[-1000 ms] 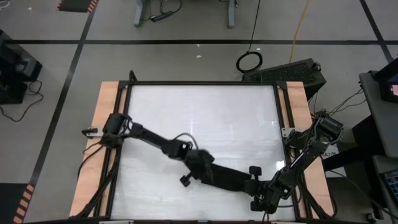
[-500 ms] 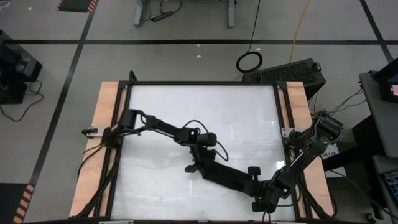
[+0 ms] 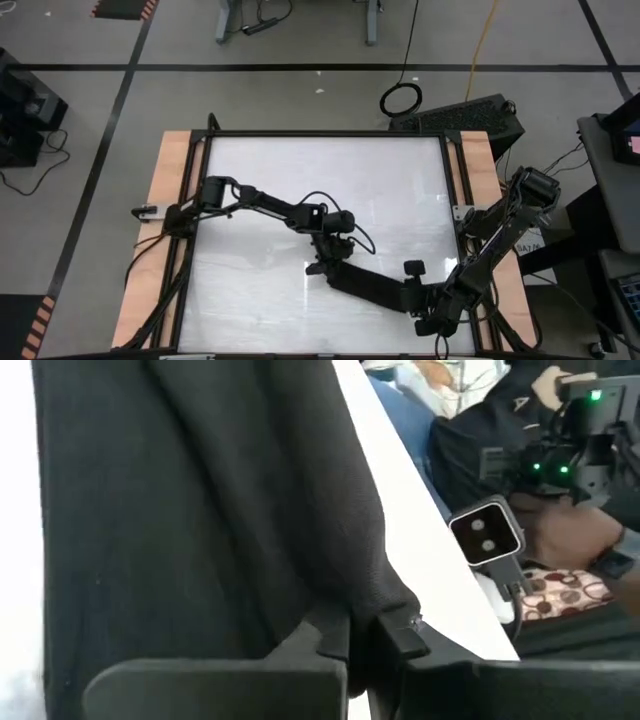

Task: Roll towel
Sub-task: Roll the black towel

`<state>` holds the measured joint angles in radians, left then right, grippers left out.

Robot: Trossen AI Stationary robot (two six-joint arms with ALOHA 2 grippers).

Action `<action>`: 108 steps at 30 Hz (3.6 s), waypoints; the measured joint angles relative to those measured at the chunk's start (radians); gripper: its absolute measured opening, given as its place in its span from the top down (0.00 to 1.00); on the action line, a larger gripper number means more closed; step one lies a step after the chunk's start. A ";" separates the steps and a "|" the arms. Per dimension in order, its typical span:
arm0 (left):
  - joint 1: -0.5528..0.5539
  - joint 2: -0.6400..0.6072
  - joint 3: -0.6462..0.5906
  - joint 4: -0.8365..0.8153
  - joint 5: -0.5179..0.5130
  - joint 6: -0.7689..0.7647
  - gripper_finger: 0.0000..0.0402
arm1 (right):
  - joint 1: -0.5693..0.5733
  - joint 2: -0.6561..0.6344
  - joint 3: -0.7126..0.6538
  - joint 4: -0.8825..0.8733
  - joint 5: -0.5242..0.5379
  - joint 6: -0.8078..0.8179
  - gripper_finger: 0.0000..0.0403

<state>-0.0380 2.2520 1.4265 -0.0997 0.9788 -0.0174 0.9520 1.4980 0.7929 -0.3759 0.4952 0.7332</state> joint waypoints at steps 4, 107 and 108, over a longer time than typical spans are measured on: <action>0.000 0.000 0.000 -0.016 -0.031 0.000 0.98 | 0.000 -0.013 0.000 0.007 0.055 -0.051 0.51; -0.040 -0.158 -0.112 -0.182 -0.759 0.623 0.97 | -0.196 0.019 -0.139 0.389 -0.044 -0.492 0.58; -0.027 -0.158 -0.112 -0.190 -0.723 0.610 0.97 | -0.186 0.020 -0.139 0.368 -0.017 -0.492 0.58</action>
<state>-0.0650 2.0941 1.3145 -0.2893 0.2556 0.5929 0.7660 1.5177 0.6537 -0.0081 0.4786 0.2408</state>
